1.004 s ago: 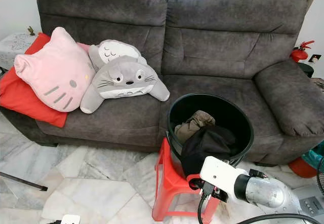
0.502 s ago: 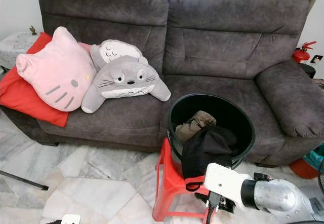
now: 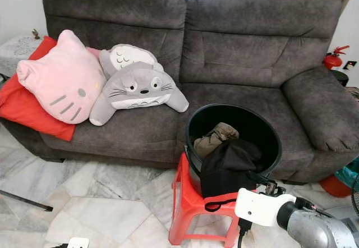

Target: Hang hanger

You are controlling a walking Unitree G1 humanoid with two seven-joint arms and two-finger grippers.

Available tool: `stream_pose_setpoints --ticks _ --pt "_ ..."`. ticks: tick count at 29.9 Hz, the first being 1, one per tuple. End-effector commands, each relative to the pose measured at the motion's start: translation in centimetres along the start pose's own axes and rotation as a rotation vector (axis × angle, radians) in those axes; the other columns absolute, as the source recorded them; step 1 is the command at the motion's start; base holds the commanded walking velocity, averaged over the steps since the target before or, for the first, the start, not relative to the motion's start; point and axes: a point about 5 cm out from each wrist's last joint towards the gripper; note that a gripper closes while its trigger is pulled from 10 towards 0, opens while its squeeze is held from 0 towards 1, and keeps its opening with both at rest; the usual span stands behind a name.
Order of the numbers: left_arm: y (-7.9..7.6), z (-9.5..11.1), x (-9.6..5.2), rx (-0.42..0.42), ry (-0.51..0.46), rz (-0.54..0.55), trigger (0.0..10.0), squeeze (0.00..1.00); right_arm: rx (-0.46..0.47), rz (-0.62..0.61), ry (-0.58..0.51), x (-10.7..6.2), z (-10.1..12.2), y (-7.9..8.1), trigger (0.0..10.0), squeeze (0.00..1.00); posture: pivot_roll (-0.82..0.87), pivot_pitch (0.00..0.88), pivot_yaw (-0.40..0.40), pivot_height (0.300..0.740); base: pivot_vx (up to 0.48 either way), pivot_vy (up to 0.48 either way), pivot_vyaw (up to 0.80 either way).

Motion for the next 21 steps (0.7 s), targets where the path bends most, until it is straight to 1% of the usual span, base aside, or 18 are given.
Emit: stream_pose_setpoints --ticks 1,3,5,6,8,9,15,21 --pt "-0.5 -0.9 -0.2 0.007 0.036 -0.016 10.0 0.0 -0.039 -0.032 0.014 0.3 -0.6 1.0 10.0 0.0 -0.15 0.0 -0.054 0.74 0.0 0.0 0.0" --pt "-0.5 -0.9 -0.2 0.007 0.035 -0.016 10.0 0.0 -0.048 -0.055 0.02 0.4 -0.8 1.2 10.0 0.0 -0.15 0.0 -0.054 0.74 0.0 0.0 0.0" --pt "-0.6 -0.9 -0.2 0.005 0.035 -0.016 10.0 0.0 -0.059 -0.068 0.025 0.8 -1.5 2.3 10.0 0.0 -0.15 0.0 -0.056 0.74 0.0 0.0 0.0" --pt "-0.6 -0.9 -0.2 0.005 0.035 -0.016 10.0 0.0 -0.059 -0.068 0.025 0.8 -1.5 2.3 10.0 0.0 -0.15 0.0 -0.056 0.74 0.0 0.0 0.0" --pt "-0.6 -0.8 -0.2 0.002 0.034 -0.014 10.0 0.0 -0.062 -0.081 0.039 1.4 -2.3 3.6 10.0 0.0 -0.15 0.0 -0.056 0.74 0.0 0.0 0.0" --pt "-0.6 -0.8 -0.1 0.001 0.034 -0.013 10.0 0.0 -0.068 -0.108 0.04 1.7 -2.5 3.9 10.0 0.0 -0.14 0.0 -0.058 0.74 0.0 0.0 0.0" --pt "-0.6 -0.7 -0.1 -0.002 0.031 -0.011 10.0 0.0 -0.088 -0.172 0.023 2.9 -2.9 5.0 10.0 0.0 -0.14 0.0 -0.058 0.74 0.0 0.0 0.0" --pt "-0.6 -0.8 -0.2 -0.002 0.029 -0.003 10.0 0.0 -0.124 -0.25 -0.016 3.9 -2.8 5.3 10.0 0.0 -0.13 0.0 -0.057 0.74 0.0 0.0 0.0"
Point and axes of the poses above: a point about 5 cm out from each wrist's last joint towards the gripper, its own x axis pointing out of the wrist towards the gripper, its own z axis along the axis of the wrist's last joint, y = z × x, and after that the axes turned 9 degrees about x, right-handed
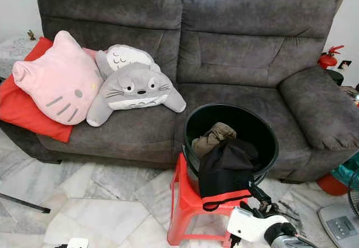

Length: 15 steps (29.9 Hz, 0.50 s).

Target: Hang hanger

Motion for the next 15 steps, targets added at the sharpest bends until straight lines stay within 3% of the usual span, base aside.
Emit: stream_pose_setpoints --ticks 1,8,15 --pt "-0.6 -0.8 -0.2 0.002 0.026 -0.013 10.0 0.0 -0.017 -0.033 -0.024 0.4 0.1 0.3 10.0 0.0 -0.13 0.0 -0.057 0.74 0.0 0.0 0.0" --pt "-0.6 -0.9 -0.2 0.0 0.028 -0.013 10.0 0.0 -0.007 0.004 -0.057 0.6 0.1 2.4 10.0 0.0 -0.13 0.0 -0.059 0.74 0.0 0.0 0.0" --pt "-0.6 -1.0 -0.2 -0.002 0.03 -0.009 10.0 0.0 -0.007 0.004 -0.092 0.7 0.5 3.4 10.0 0.0 -0.13 0.0 -0.06 0.74 0.0 0.0 0.0"
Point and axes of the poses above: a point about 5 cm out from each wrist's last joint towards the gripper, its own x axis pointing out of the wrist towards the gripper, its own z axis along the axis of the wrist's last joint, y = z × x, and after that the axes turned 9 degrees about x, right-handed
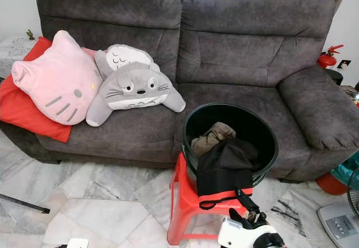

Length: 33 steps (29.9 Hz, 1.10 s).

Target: Hang hanger

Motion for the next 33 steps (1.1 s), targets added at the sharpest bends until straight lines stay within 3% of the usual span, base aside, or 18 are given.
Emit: stream_pose_setpoints --ticks 1,26,33 --pt "-0.6 -0.9 -0.2 0.0 0.029 -0.016 10.0 0.0 -0.013 -0.022 -0.025 0.3 0.2 -0.1 10.0 0.0 -0.13 0.0 -0.06 0.74 0.0 0.0 0.0" --pt "-0.6 -0.9 -0.2 -0.003 0.031 -0.012 10.0 0.0 -0.095 -0.194 -0.07 0.9 0.1 -1.6 10.0 0.0 -0.13 0.0 -0.06 0.74 0.0 0.0 0.0" --pt "-0.5 -0.9 -0.2 -0.003 0.031 -0.009 10.0 0.0 -0.119 -0.277 -0.105 0.2 0.4 -2.5 10.0 0.0 -0.13 0.0 -0.06 0.74 0.0 0.0 0.0"
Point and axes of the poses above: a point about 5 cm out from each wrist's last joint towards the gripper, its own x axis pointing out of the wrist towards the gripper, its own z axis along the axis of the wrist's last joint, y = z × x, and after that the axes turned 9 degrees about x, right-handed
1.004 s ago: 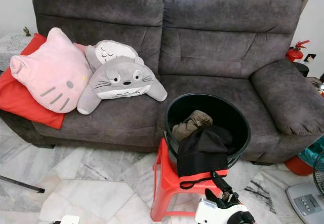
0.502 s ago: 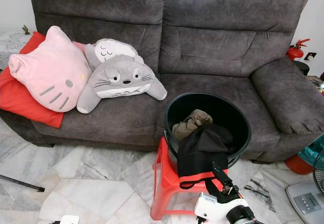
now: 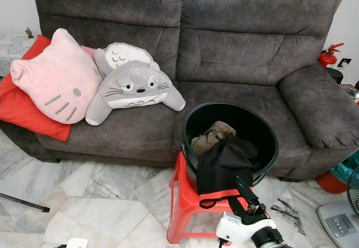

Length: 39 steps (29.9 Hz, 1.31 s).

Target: Hang hanger

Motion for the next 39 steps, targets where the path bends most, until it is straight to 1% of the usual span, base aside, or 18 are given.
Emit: stream_pose_setpoints --ticks 1,4,10,17,19,27,31,36,39 --pt "-0.6 -0.9 -0.2 0.005 0.041 -0.016 10.0 0.0 -0.024 -0.052 -0.011 -0.1 -0.2 -1.1 10.0 0.0 -0.13 0.0 -0.06 0.74 0.0 0.0 0.0" --pt "-0.6 -0.9 -0.2 0.007 0.041 -0.017 10.0 0.0 -0.024 -0.065 -0.015 -0.3 -0.2 -1.3 10.0 0.0 -0.13 0.0 -0.059 0.74 0.0 0.0 0.0" --pt "-0.6 -0.9 -0.2 0.007 0.042 -0.019 10.0 0.0 -0.018 -0.063 -0.018 -0.8 -0.1 -1.2 10.0 0.0 -0.13 0.0 -0.059 0.74 0.0 0.0 0.0" --pt "-0.6 -0.9 -0.2 0.009 0.04 -0.018 10.0 0.0 0.009 -0.035 -0.014 -0.5 -0.1 -0.8 10.0 0.0 -0.13 0.0 -0.06 0.74 0.0 0.0 0.0" --pt "-0.6 -0.9 -0.2 0.01 0.039 -0.018 10.0 0.0 0.004 -0.032 -0.035 -0.3 0.2 -0.8 10.0 0.0 -0.13 0.0 -0.06 0.74 0.0 0.0 0.0" --pt "-0.6 -0.9 -0.2 0.01 0.039 -0.018 10.0 0.0 -0.001 -0.037 -0.035 0.9 0.1 -0.8 10.0 0.0 -0.13 0.0 -0.059 0.74 0.0 0.0 0.0" --pt "-0.6 -0.9 -0.2 0.008 0.04 -0.019 10.0 0.0 -0.001 -0.027 -0.035 1.6 0.1 -0.4 10.0 0.0 -0.13 0.0 -0.057 0.74 0.0 0.0 0.0" --pt "-0.6 -0.9 -0.2 0.006 0.039 -0.018 10.0 0.0 0.003 -0.023 -0.034 2.1 0.2 -0.2 10.0 0.0 -0.13 0.0 -0.057 0.74 0.0 0.0 0.0" --pt "-0.5 -0.9 -0.2 0.006 0.039 -0.016 10.0 0.0 0.009 -0.051 -0.047 2.3 0.3 -0.5 10.0 0.0 -0.13 0.0 -0.057 0.74 0.0 0.0 0.0"
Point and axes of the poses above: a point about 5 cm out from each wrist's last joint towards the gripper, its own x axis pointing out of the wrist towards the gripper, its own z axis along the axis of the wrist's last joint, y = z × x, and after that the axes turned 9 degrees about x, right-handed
